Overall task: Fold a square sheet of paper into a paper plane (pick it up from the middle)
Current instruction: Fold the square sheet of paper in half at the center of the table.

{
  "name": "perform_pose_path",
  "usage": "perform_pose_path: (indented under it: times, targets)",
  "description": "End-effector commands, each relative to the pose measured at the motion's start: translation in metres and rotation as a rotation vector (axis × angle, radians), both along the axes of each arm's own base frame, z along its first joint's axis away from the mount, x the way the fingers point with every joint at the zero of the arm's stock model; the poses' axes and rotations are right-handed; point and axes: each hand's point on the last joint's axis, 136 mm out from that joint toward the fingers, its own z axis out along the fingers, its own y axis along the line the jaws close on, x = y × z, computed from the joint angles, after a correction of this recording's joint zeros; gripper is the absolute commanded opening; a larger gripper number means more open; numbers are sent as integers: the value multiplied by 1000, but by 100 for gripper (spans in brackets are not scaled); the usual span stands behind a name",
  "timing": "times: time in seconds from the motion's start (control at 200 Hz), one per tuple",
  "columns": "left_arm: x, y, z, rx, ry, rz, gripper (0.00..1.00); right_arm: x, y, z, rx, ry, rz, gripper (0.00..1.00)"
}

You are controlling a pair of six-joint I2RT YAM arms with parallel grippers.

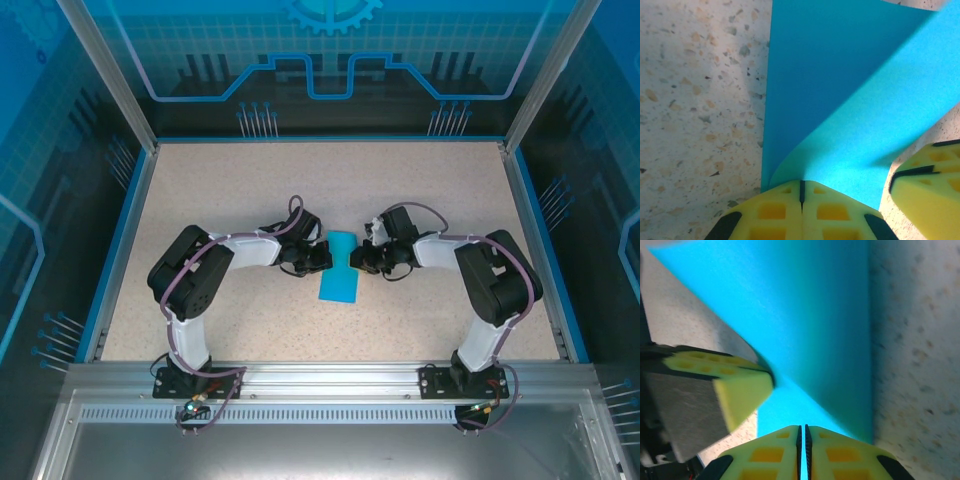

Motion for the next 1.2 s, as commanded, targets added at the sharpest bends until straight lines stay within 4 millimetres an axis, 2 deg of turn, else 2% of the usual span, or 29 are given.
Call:
perform_pose_path:
  times: [0.0,0.19,0.345,0.445,0.625,0.685,0.835,1.06,1.195]
  targets:
    - [-31,20,-30,132,115,-21,0,14,1,5,29,-7,13,13]
    - [-31,22,-30,137,116,-22,0,19,-7,-21,-13,30,-11,13]
    - [-31,23,-30,144,115,-26,0,20,-11,-32,-27,52,-24,12]
    - [-33,24,-31,150,117,-26,0,22,-13,-28,-34,48,-28,12]
    - [-32,24,-31,150,117,-28,0,37,-9,2,22,-12,-18,13]
    - [-32,24,-31,150,116,-27,0,42,-9,6,35,-18,-17,13]
    - [-32,24,-31,151,116,-28,0,49,-12,-4,26,8,-15,13]
    - [-32,24,-31,152,116,-30,0,46,-18,-29,-26,67,-30,12]
    - [-33,24,-30,154,115,-33,0,48,-21,-30,-57,72,-35,12]
